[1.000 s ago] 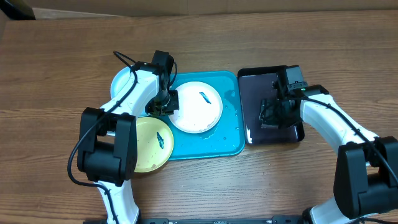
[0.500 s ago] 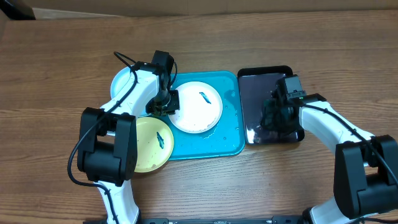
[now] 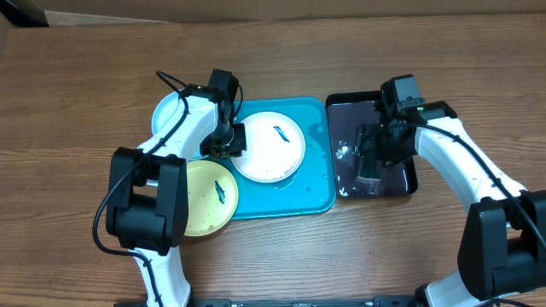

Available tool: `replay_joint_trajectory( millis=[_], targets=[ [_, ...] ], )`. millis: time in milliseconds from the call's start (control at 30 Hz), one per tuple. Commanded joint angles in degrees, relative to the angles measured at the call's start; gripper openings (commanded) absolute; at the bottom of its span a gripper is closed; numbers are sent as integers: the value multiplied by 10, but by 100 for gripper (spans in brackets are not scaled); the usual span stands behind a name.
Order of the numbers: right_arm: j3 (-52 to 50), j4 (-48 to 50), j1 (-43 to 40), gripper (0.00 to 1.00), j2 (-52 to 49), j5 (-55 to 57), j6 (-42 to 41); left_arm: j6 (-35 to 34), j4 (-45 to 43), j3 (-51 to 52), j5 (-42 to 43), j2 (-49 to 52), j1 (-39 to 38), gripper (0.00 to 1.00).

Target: Clean dirty plates on tray and stack at the side

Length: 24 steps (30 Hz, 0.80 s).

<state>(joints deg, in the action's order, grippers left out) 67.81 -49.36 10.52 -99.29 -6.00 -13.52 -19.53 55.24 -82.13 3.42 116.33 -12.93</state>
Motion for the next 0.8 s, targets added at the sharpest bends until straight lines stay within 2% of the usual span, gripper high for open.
replay_joint_trajectory(
  millis=[0, 200, 233, 267, 300, 400, 433, 467, 500, 767],
  targets=[
    [-34, 24, -1, 72, 1, 30, -2, -2, -1, -8, 7, 7, 0, 31],
    [-110, 121, 3, 71, 1, 19, -3, -2, -1, -8, 7, 7, 0, 33],
    [-120, 137, 4, 68, 1, 19, -2, -2, -1, -8, 7, 7, 0, 33],
    [-126, 147, 4, 44, 1, 19, -2, -2, -1, -8, 7, 7, 0, 32],
    [-130, 154, 3, 4, 1, 19, -2, -2, -1, -8, 7, 7, 0, 32],
    [-127, 162, 3, 4, 2, 19, -2, -2, 0, -8, 7, 7, 0, 33],
    [-122, 160, 3, 22, 2, 19, -2, -2, 0, -8, 7, 7, 0, 33],
    [-116, 157, 3, 50, 2, 19, -2, -2, 0, -8, 7, 7, 0, 35],
    [-110, 156, 3, 62, 2, 19, -2, -2, 0, -8, 7, 7, 0, 36],
    [-105, 185, 3, 63, 1, 62, -2, -2, 0, -8, 7, 7, 0, 38]
  ],
)
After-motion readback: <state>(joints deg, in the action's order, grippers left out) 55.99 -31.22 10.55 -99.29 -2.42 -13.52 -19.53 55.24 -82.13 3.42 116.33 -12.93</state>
